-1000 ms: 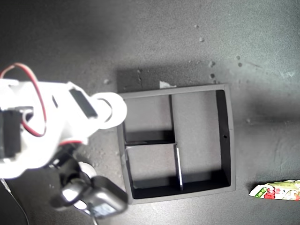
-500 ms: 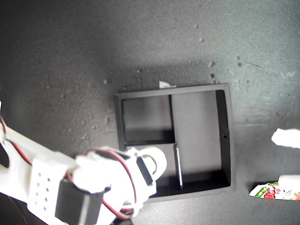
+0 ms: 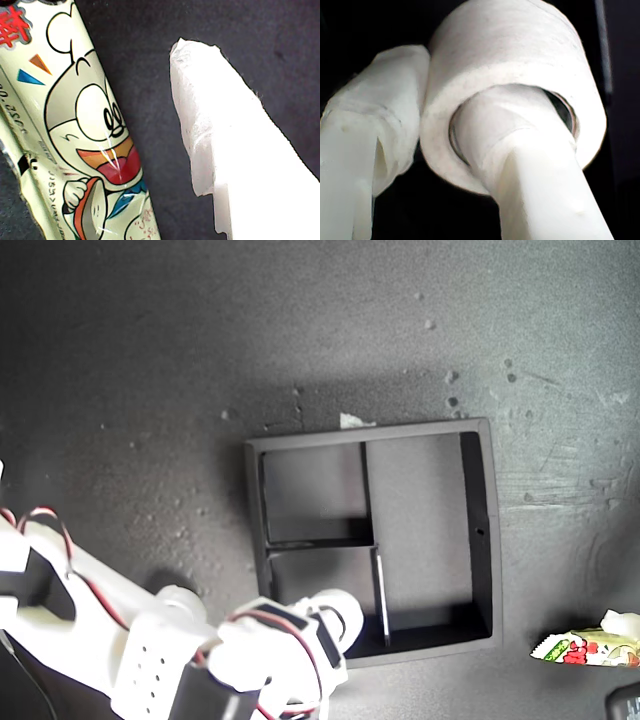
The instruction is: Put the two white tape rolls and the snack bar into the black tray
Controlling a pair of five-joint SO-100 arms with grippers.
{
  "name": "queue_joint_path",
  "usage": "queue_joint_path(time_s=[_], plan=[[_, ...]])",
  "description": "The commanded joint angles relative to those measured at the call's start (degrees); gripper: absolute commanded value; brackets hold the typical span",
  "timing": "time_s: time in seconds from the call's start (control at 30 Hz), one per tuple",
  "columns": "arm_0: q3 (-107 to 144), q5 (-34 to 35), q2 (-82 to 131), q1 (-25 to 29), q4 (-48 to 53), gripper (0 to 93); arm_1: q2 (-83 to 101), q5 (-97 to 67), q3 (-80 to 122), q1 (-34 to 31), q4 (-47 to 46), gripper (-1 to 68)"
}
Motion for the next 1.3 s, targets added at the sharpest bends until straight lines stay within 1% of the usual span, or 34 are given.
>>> queue_joint_path(time_s=[0.0,0.1,0.17,0.23,0.3,0.4,0.43,0.5,0.6,0.73,0.8,0.9,1.0,1.03,1.1,1.17,1.27], plan=[[-2.7,-1.6,-0.3,0.5,0.9,0.6,-1.2,2.4,2.1,-2.5,-6.7,28.4],[-3.2,-1.6,-1.5,0.2,0.9,2.4,-4.9,3.3,2.4,-4.4,-8.5,28.3],[-4.4,-1.3,-2.7,0.0,0.9,7.2,-6.9,4.1,4.3,-5.4,-10.5,27.3],[-4.4,-1.4,-3.1,-0.3,0.9,11.8,-9.1,5.3,7.1,-6.3,-13.9,24.3],[-4.5,-1.7,-3.1,-0.5,1.0,14.3,-10.5,7.1,8.8,-7.2,-14.7,17.8],[-3.9,-1.4,-1.3,-1.0,1.1,14.8,-10.6,10.3,11.6,-8.5,-14.7,3.4],[-2.8,-1.2,0.2,-1.2,1.1,14.8,-10.5,11.2,12.3,-8.8,-14.5,1.9],[0.7,-1.1,4.4,-1.8,1.1,14.7,-9.9,12.4,12.2,-9.1,-11.3,0.1],[7.4,-1.1,13.0,-3.0,1.1,14.5,-9.7,12.2,9.3,-8.3,-4.3,-0.3],[19.3,-1.1,27.7,-4.6,1.1,13.4,-8.3,11.5,3.6,-6.2,9.4,-0.3],[25.8,-1.8,35.1,-5.4,1.1,13.1,-6.9,9.1,0.0,-3.8,17.2,-0.4],[35.2,-3.5,45.0,-5.7,1.1,12.7,-5.0,1.9,-6.7,2.4,27.9,-0.6],[43.5,-6.9,51.9,-5.3,1.1,12.4,-4.8,-3.6,-14.9,11.3,38.3,-0.6],[46.6,-8.7,54.0,-5.0,1.1,12.4,-4.7,-4.3,-17.0,14.8,40.2,-0.6],[52.5,-12.2,56.8,-4.1,1.1,12.5,-4.4,-7.6,-19.5,22.5,40.1,-0.6],[56.4,-15.9,57.7,-2.4,1.1,12.6,-4.4,-11.8,-20.4,30.0,36.8,-0.6],[60.6,-21.4,57.2,1.5,1.0,12.7,-4.4,-7.6,-21.5,37.0,37.0,-0.6]])
